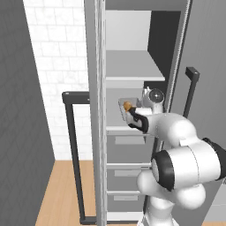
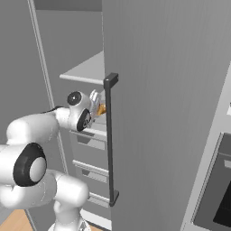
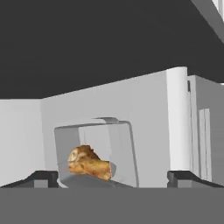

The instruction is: Take the meat container that has the chicken drumstick and place it on the second highest rack of the freezer. Then take the vegetable container that has the tomato and mushroom and place it on the highest rack of the freezer.

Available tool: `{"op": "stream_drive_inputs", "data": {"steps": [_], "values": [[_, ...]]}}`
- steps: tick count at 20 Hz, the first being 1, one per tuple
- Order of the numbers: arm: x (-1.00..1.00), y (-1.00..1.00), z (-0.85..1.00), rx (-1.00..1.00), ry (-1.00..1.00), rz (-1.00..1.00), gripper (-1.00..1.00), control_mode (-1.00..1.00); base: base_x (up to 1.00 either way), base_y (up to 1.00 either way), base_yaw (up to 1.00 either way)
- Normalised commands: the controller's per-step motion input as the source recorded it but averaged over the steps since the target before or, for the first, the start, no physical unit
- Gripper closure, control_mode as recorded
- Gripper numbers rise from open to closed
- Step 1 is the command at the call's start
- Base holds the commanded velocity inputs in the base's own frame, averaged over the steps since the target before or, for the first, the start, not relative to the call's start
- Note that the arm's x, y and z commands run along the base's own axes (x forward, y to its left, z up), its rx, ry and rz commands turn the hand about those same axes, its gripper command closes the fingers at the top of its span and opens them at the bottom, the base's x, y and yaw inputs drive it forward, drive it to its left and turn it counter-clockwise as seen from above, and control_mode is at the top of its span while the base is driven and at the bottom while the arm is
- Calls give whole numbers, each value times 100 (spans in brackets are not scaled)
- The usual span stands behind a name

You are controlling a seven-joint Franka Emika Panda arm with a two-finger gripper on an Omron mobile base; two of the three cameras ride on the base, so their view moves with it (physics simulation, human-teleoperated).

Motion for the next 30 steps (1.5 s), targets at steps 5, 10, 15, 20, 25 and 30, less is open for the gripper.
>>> {"op": "stream_drive_inputs", "data": {"steps": [5, 10, 15, 20, 25, 30], "values": [[-77, -1, 20, -2, 0, 1, -100, -100, 0, 0, 0], [-66, 0, 22, -2, 0, 1, -100, -100, 0, 0, 0], [-65, -3, 34, 0, 0, 1, -100, -100, 0, 0, 0], [-35, 3, 49, 0, 0, 0, -100, -100, 0, 0, 0], [-33, 0, 53, -1, 3, 1, -100, -100, 0, 0, 0], [-33, 0, 51, -3, 1, 1, -100, -100, 0, 0, 0]]}}
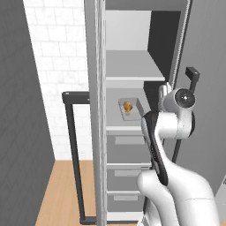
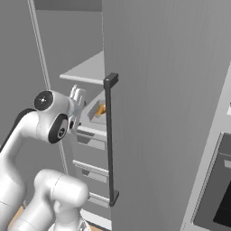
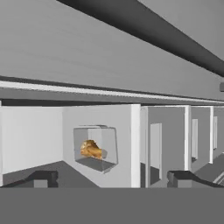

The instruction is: Take the meat container that has the chicken drumstick and place it on the second highest rack of the freezer. Then take the vegetable container that has the tomato and mushroom and place it on the highest rack of the freezer.

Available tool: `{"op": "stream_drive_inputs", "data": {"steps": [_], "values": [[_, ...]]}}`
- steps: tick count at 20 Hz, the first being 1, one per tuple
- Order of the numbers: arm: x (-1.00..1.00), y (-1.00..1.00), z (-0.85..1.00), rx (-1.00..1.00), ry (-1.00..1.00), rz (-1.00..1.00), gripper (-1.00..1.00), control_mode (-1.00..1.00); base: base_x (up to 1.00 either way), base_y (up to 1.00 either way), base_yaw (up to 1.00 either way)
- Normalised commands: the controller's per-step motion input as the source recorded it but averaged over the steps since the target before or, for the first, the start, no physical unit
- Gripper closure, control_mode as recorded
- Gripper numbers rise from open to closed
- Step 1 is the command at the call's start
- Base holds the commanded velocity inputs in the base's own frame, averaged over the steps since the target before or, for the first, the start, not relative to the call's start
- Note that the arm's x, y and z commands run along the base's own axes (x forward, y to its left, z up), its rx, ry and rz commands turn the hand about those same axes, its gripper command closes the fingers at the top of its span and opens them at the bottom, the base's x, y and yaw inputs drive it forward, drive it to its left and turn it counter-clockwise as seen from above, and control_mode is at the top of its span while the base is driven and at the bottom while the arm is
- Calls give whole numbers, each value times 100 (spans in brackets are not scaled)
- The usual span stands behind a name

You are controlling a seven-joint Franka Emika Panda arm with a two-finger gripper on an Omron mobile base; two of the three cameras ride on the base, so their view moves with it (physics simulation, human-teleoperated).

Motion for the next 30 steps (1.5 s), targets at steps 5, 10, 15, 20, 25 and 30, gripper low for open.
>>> {"op": "stream_drive_inputs", "data": {"steps": [5, 10, 15, 20, 25, 30], "values": [[-42, 2, 20, -3, 12, 0, -100, -100, 0, 0, 0], [-38, 3, 23, -3, 12, 0, -100, -100, 0, 0, 0], [-52, 2, 24, -2, 1, 0, -100, -100, 0, 0, 0], [-44, 7, 7, -2, 3, 3, -100, -100, 0, 0, 0], [-49, -5, 22, 0, 6, 0, -100, -100, 0, 0, 0], [-9, -1, 4, 0, 8, 0, -100, -100, 0, 0, 0]]}}
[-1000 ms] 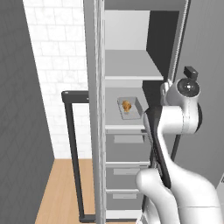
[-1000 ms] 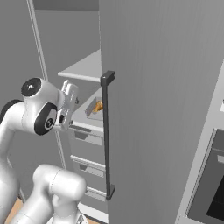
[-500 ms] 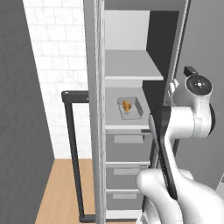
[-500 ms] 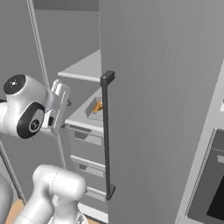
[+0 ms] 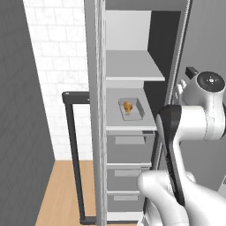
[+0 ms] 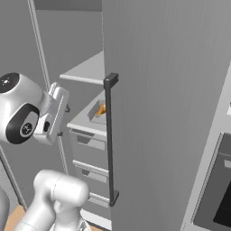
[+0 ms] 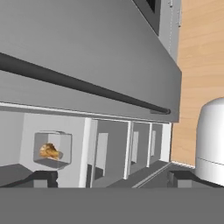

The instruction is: Take the meat container that has the chicken drumstick and place it on the second highest rack of the freezer. Then take the vegetable container that has the tomato and mushroom and place it on the highest rack of the freezer.

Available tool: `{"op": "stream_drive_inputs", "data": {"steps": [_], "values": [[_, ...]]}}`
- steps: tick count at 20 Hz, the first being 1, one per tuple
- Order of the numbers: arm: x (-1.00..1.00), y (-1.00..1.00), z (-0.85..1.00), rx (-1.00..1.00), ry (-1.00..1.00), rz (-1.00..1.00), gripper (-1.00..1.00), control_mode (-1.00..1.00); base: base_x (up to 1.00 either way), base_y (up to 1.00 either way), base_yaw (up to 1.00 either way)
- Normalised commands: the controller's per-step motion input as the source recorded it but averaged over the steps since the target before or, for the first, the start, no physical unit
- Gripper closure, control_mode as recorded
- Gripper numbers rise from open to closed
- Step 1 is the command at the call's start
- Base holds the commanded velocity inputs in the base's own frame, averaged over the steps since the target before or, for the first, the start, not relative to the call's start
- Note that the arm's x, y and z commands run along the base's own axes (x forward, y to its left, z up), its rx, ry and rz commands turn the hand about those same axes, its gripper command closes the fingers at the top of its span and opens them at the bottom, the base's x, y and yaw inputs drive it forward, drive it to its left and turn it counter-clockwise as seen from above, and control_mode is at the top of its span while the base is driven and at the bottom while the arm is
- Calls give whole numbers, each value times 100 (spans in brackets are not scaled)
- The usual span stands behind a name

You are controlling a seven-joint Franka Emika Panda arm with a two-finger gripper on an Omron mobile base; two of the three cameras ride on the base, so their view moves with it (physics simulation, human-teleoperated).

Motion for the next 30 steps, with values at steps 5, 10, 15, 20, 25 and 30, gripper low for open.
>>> {"op": "stream_drive_inputs", "data": {"steps": [5, 10, 15, 20, 25, 30], "values": [[-4, 0, 0, 0, 4, 0, -100, -100, 0, 0, 0], [-11, 0, 0, 0, 5, 0, -100, -100, 0, 0, 0], [0, 0, 0, 0, 0, 0, -100, 100, -51, -4, 0], [0, 0, 0, 0, 0, 0, -100, 100, -98, -25, -2], [0, 0, 0, 0, 0, 0, -100, 100, -58, -52, -49], [0, 0, 0, 0, 0, 0, -100, 100, -8, -95, -43]]}}
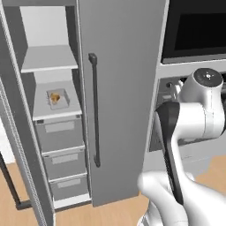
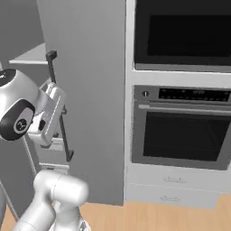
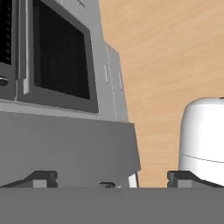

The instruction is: Take the meat container that has the chicken drumstick and place it on the second highest rack of the freezer. Then take the vegetable container that has the tomato and mushroom and place it on the highest rack of the freezer.

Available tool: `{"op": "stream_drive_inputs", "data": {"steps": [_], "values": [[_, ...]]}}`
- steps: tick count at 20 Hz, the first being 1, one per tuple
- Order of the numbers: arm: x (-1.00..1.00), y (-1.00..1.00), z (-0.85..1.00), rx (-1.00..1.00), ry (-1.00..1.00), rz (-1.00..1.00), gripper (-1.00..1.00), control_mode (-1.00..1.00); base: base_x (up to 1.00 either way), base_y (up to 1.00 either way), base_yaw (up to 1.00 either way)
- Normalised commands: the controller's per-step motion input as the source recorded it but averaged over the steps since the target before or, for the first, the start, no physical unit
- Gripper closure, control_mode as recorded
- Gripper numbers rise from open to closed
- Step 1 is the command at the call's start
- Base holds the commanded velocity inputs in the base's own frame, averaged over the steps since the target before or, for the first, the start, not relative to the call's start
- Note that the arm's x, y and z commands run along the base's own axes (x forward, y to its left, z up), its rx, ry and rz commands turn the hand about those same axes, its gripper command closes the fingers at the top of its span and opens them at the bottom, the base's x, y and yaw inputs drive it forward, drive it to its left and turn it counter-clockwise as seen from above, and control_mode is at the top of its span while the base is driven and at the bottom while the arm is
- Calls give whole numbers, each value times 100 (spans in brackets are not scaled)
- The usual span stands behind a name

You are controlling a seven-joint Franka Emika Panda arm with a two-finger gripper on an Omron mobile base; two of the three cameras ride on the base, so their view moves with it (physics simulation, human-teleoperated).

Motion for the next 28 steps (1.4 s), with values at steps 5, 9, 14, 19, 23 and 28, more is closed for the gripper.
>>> {"op": "stream_drive_inputs", "data": {"steps": [5, 9, 14, 19, 23, 28], "values": [[0, 0, 0, 0, 0, 0, -100, 100, 3, -100, -16], [0, 0, 0, 0, 0, 0, -100, 100, 24, -100, -4], [0, 0, 0, 0, 0, 0, -100, 100, 38, -100, 4], [0, 0, 0, 0, 0, 0, -100, 100, 53, -100, 24], [0, 0, 0, 0, 0, 0, -100, 100, 52, -100, 31], [0, 0, 0, 0, 0, 0, -100, 100, 41, -90, 28]]}}
